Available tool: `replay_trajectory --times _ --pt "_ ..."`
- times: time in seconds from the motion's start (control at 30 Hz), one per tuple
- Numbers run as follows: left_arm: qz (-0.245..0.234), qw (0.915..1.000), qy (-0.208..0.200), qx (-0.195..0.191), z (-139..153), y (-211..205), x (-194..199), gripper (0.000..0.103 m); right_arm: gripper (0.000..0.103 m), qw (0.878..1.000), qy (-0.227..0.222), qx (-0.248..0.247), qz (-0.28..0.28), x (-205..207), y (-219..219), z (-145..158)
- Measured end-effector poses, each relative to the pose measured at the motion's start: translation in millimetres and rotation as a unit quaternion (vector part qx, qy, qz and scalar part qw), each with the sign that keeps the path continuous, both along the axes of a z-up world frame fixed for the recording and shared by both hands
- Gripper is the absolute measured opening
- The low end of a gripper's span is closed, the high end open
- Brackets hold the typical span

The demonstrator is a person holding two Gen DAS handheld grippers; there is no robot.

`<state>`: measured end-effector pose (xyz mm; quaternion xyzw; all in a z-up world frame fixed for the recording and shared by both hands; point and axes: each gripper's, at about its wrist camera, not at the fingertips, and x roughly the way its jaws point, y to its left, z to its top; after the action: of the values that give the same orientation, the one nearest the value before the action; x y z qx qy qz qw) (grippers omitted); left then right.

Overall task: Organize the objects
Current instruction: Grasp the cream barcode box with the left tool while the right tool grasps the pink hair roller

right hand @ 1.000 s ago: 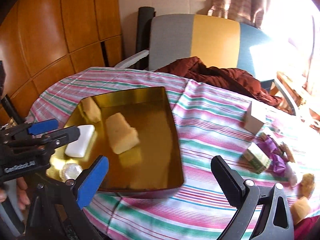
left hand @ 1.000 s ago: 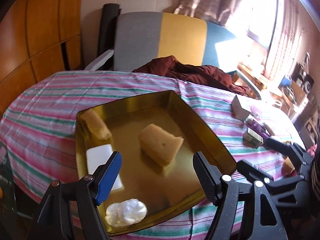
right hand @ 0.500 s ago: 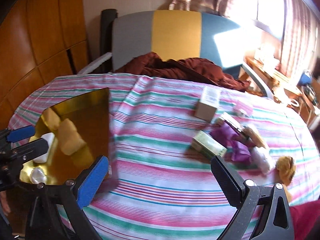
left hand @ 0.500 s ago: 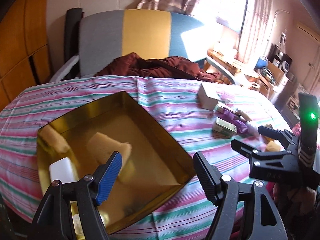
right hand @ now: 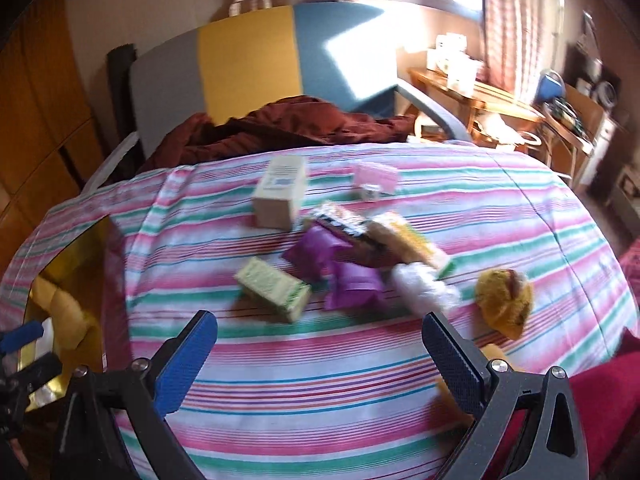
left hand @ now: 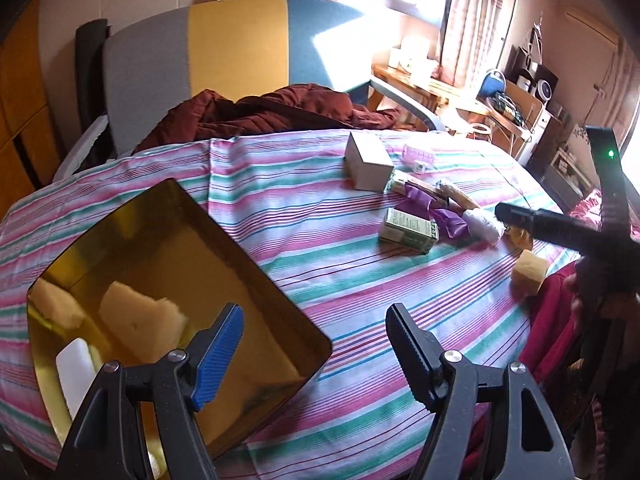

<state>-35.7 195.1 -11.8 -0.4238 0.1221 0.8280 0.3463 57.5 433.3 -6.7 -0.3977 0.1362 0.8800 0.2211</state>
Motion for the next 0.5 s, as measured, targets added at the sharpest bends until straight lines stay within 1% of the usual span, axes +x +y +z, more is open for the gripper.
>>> replay_trajectory --times 0.13,0.27,0.4,0.47,0.5 --pt "-0.016 0.9999 -0.003 -0.003 2.1 22.1 -7.8 0.074 0.103 0.999 -0.005 -0.007 -0.035 5.3 34.7 1.4" --pt "-0.025 0.9997 -0.001 -0.005 6.9 49.5 -21.5 0.075 0.103 0.999 -0.015 0.0 -0.036 -0.8 57.6 -0.2" --pt "-0.034 0.9993 -0.007 -0.009 6.8 83.7 -39.5 0.076 0.103 0.999 -0.016 0.0 -0.042 -4.8 74.7 -8.3" --pt "-0.039 0.9991 -0.003 -0.019 3.6 102.9 -47.0 0.08 0.103 0.999 -0.011 -0.007 -0.048 -4.5 82.2 -13.6" --pt "-0.042 0.9988 -0.002 -0.023 1.9 111.8 -50.6 0.081 0.103 0.999 -0.006 -0.012 -0.05 -4.3 84.7 -16.1"
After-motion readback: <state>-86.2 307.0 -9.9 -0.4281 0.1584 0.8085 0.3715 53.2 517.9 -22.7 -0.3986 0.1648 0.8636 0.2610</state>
